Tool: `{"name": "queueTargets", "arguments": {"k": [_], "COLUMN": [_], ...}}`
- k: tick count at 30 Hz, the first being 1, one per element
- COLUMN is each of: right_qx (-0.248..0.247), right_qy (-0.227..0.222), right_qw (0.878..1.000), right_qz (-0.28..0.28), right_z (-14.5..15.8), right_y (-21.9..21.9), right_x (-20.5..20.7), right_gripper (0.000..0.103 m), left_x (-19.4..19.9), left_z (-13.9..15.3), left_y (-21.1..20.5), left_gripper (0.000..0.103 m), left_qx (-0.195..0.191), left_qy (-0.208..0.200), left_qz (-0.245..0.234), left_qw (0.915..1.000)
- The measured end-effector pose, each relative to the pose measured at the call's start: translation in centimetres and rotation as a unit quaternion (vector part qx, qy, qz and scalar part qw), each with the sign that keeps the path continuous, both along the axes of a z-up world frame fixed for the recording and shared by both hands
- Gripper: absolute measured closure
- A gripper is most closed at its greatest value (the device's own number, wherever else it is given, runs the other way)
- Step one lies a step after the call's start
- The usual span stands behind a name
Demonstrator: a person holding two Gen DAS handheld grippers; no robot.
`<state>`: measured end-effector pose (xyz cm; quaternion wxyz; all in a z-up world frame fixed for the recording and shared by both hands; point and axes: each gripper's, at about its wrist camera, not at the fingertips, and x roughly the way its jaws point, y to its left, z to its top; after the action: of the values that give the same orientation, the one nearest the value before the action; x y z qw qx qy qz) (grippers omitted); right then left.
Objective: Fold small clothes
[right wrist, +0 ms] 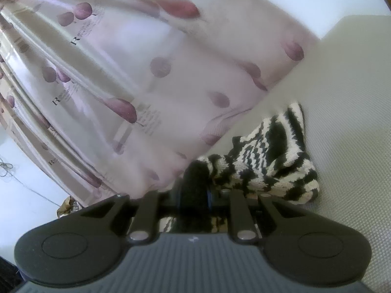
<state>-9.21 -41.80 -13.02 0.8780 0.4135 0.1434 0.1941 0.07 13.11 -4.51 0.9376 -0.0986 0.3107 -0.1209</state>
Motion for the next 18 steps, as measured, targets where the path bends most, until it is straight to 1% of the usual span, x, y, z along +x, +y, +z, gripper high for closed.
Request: {"name": "queueTargets", "arguments": {"k": [1,2,3,4,5,6,7,10,11,12,13,14,15,16,17,18], "right_qx": [0.0,0.001,0.004,0.005,0.004,0.005,0.005,0.003,0.004,0.004,0.003,0.001,0.001,0.0,0.0,-0.002], "right_qy": [0.001,0.001,0.002,0.003,0.004,0.004,0.004,0.006,0.006,0.006,0.007,0.007,0.007,0.007,0.007,0.006], "right_qw": [1.0,1.0,1.0,1.0,1.0,1.0,1.0,1.0,1.0,1.0,1.0,1.0,1.0,1.0,1.0,1.0], "right_qz": [-0.001,-0.001,0.0,-0.001,-0.002,-0.002,-0.001,0.0,0.0,0.001,0.0,-0.001,-0.002,-0.004,-0.004,-0.004], "right_z": [0.0,-0.1,-0.2,-0.2,-0.3,-0.3,-0.3,-0.3,-0.4,-0.4,-0.4,-0.3,-0.3,-0.2,-0.1,0.0], "right_y": [0.0,-0.1,-0.2,-0.2,-0.2,-0.2,-0.2,-0.1,0.0,0.0,0.1,0.1,0.1,0.0,0.0,-0.1], "right_x": [-0.1,-0.1,-0.1,-0.1,-0.2,-0.2,-0.2,-0.2,-0.3,-0.4,-0.5,-0.6,-0.8,-0.9,-0.9,-0.9], "right_gripper": [0.085,0.085,0.085,0.085,0.085,0.085,0.085,0.085,0.085,0.085,0.085,0.085,0.085,0.085,0.085,0.085], "left_x": [-0.6,-1.2,-1.9,-2.8,-3.6,-4.0,-4.4,-3.5,-3.0,-2.3,-1.5,-0.9,-0.5,-0.5,-0.8,-1.2], "left_z": [-0.2,-0.5,-0.7,-1.0,-1.3,-1.6,-2.0,-3.1,-3.4,-3.9,-4.6,-5.3,-5.7,-5.8,-5.3,-4.4], "left_y": [0.5,1.0,1.6,2.2,2.7,3.0,3.0,1.2,0.4,-0.4,-1.3,-2.0,-2.6,-2.7,-2.7,-2.6], "left_gripper": [0.083,0.063,0.04,0.029,0.015,0.008,0.008,0.008,0.011,0.022,0.038,0.093,0.096,0.096,0.096,0.096], "left_qx": [-0.004,-0.012,-0.022,-0.035,-0.052,-0.066,-0.076,-0.064,-0.058,-0.055,-0.055,-0.05,-0.042,-0.05,-0.061,-0.064], "left_qy": [0.009,0.013,0.015,0.017,0.017,0.016,0.018,0.024,0.027,0.034,0.05,0.065,0.078,0.072,0.054,0.033], "left_qz": [-0.011,-0.023,-0.027,-0.028,-0.033,-0.04,-0.051,-0.08,-0.089,-0.098,-0.115,-0.125,-0.126,-0.123,-0.126,-0.12], "left_qw": [0.9999,0.9996,0.9993,0.9988,0.998,0.9969,0.9957,0.9944,0.994,0.993,0.9906,0.9888,0.9881,0.9885,0.9887,0.9902]}}
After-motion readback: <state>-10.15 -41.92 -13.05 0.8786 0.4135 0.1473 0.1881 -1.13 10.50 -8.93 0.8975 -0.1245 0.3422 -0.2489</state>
